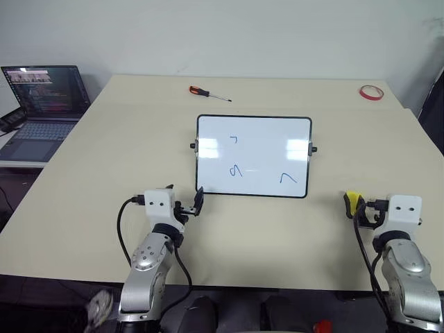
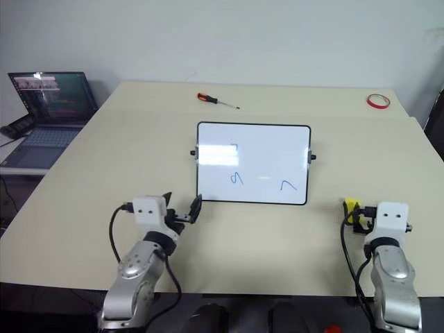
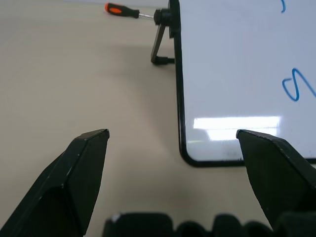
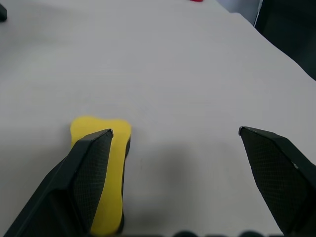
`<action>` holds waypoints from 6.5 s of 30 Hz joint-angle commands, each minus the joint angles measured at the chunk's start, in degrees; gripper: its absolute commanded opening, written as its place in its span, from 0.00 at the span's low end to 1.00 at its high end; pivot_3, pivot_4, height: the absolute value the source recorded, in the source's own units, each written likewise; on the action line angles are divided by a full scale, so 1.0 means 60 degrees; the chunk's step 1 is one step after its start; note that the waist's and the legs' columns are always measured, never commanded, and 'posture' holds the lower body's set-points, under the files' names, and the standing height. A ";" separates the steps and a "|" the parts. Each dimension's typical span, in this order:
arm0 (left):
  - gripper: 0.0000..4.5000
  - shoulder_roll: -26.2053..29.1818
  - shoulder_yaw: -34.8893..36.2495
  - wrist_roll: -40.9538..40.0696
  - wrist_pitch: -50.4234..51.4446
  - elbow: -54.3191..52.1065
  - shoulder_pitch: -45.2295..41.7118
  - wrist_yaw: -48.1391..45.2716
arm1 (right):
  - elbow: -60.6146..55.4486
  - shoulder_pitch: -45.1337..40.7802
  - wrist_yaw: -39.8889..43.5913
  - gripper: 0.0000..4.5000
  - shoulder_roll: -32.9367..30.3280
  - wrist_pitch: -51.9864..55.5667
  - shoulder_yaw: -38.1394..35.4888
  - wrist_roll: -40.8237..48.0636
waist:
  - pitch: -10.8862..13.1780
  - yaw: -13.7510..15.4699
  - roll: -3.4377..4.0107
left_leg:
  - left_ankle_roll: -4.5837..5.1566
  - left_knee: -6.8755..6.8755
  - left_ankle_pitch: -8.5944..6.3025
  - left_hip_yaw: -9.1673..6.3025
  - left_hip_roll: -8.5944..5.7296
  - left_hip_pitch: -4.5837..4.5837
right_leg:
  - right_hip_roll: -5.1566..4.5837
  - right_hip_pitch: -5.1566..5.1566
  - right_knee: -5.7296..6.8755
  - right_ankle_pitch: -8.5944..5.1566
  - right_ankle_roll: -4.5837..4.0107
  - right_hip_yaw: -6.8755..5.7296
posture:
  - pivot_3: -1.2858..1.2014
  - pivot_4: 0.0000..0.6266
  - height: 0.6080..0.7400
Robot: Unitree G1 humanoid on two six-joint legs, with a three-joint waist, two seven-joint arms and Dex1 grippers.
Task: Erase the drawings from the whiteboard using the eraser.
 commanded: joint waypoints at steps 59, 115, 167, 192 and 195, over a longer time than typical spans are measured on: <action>1.00 0.3170 -0.2204 -0.2492 0.0558 0.1764 -0.4320 -0.8619 | -0.1232 -0.0270 -0.0278 1.00 0.0837 0.1238 0.0299 0.0744 | 0.0013 -0.0021 0.0018 | -0.0001 -0.0005 0.0001 0.0004 0.0001 0.0000 | 0.0016 -0.0008 0.0004 -0.0008 -0.0008 -0.0014 | 0.52 0.24 1.00; 1.00 0.2368 -0.3074 -0.0482 -0.2979 0.4869 -0.6087 -0.9909 | 0.0404 -0.1747 -0.0610 0.26 0.1424 0.1296 0.0004 0.1361 | 0.0013 -0.0035 0.0019 | 0.0004 0.0001 0.0001 0.0001 0.0005 -0.0024 | 0.0046 -0.0030 0.0015 -0.0008 -0.0008 -0.0010 | 0.52 0.24 1.00; 1.00 0.1768 -0.2167 0.0991 -0.3576 0.3157 -0.3664 -0.4847 | 0.0626 -0.3291 0.1811 0.26 0.0254 -0.0260 0.3523 0.0561 | 0.0011 -0.0031 0.0021 | 0.0003 0.0007 0.0002 -0.0002 0.0003 -0.0020 | 0.0013 -0.0026 0.0016 -0.0007 -0.0008 -0.0015 | 0.52 0.24 1.00; 1.00 0.1703 -0.2213 0.1078 -0.3646 0.3265 -0.3813 -0.4676 | 0.2875 -0.4538 0.2334 0.26 0.0442 -0.0833 0.4008 0.0164 | 0.0010 -0.0062 0.0021 | 0.0002 0.0016 0.0003 -0.0001 0.0009 -0.0001 | 0.0015 -0.0019 0.0039 -0.0006 -0.0009 -0.0012 | 0.52 0.24 1.00; 1.00 0.1710 -0.2203 0.1069 -0.3671 0.3349 -0.3909 -0.4713 | 0.2924 -0.4649 0.2172 0.26 0.0397 -0.0582 0.3919 0.0031 | 0.0009 -0.0062 0.0020 | 0.0002 0.0023 0.0003 -0.0002 0.0008 0.0003 | 0.0015 -0.0016 0.0048 -0.0006 -0.0009 -0.0012 | 0.52 0.24 1.00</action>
